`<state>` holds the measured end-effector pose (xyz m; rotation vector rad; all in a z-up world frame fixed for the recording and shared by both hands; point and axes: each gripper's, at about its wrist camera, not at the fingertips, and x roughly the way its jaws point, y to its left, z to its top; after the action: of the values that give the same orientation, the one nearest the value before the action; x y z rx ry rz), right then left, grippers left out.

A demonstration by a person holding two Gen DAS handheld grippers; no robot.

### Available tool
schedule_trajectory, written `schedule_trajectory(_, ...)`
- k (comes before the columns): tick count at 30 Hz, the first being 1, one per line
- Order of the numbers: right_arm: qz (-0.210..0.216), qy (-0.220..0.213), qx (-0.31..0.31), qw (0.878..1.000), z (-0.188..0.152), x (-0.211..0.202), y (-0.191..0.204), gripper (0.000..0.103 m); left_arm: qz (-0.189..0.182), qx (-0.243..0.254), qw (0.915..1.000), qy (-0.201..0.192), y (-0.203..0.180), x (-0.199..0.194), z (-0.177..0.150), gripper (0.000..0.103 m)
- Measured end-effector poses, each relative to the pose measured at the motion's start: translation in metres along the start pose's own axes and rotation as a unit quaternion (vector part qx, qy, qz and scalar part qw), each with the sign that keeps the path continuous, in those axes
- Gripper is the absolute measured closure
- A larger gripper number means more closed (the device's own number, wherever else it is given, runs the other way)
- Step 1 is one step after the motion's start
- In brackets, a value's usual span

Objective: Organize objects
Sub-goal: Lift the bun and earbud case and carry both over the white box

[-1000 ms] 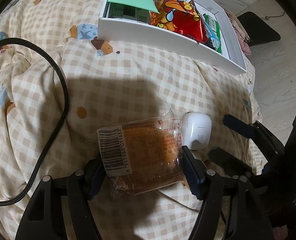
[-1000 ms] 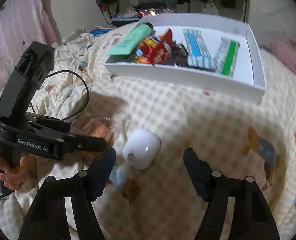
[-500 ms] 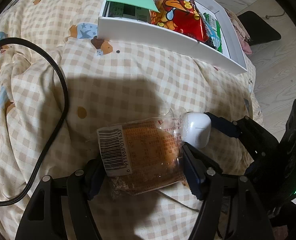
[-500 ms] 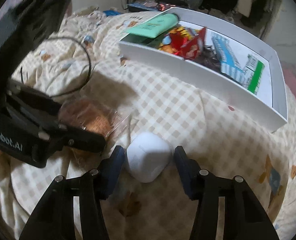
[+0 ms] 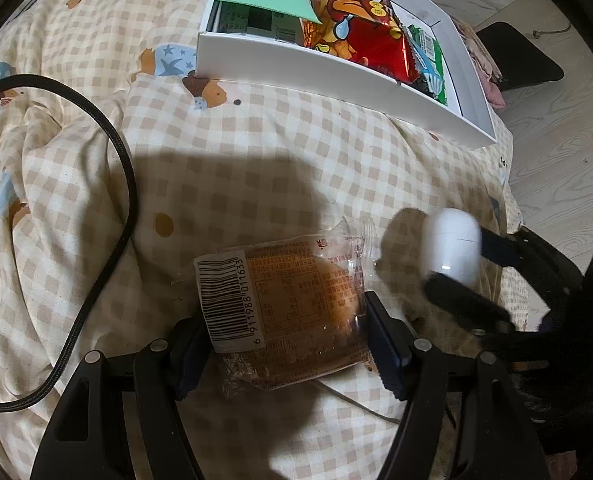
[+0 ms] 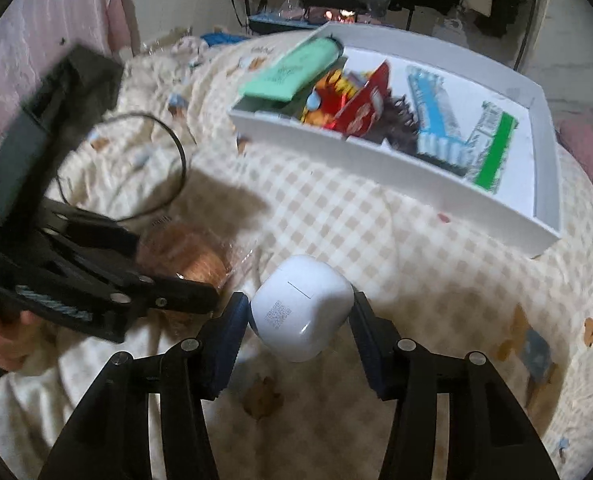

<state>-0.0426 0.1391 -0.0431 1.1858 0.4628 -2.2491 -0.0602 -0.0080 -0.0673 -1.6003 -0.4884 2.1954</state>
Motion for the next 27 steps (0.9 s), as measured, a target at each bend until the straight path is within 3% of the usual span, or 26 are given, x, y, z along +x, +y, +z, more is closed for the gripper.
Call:
schedule_trajectory(6, 0.069, 0.003, 0.031, 0.997, -0.002, -0.004, -0.003, 0.05, -0.004, -0.003, 1.0, 0.002, 0.007, -0.006, -0.005, 0.03)
schedule_trajectory(15, 0.088, 0.009, 0.055, 0.995, -0.004, 0.001, -0.005, 0.05, -0.002, 0.0, 0.9999, -0.016, 0.004, -0.025, -0.013, 0.031)
schedule_trajectory(20, 0.115, -0.004, 0.088, 0.989, 0.004, -0.006, -0.022, 0.05, -0.02, -0.019, 0.9991, -0.031, 0.009, -0.04, -0.008, 0.031)
schedule_trajectory(27, 0.15, -0.054, 0.135, 0.978, 0.025, -0.034, -0.053, 0.05, -0.045, 0.017, 0.9959, -0.077, -0.001, -0.078, -0.019, 0.031)
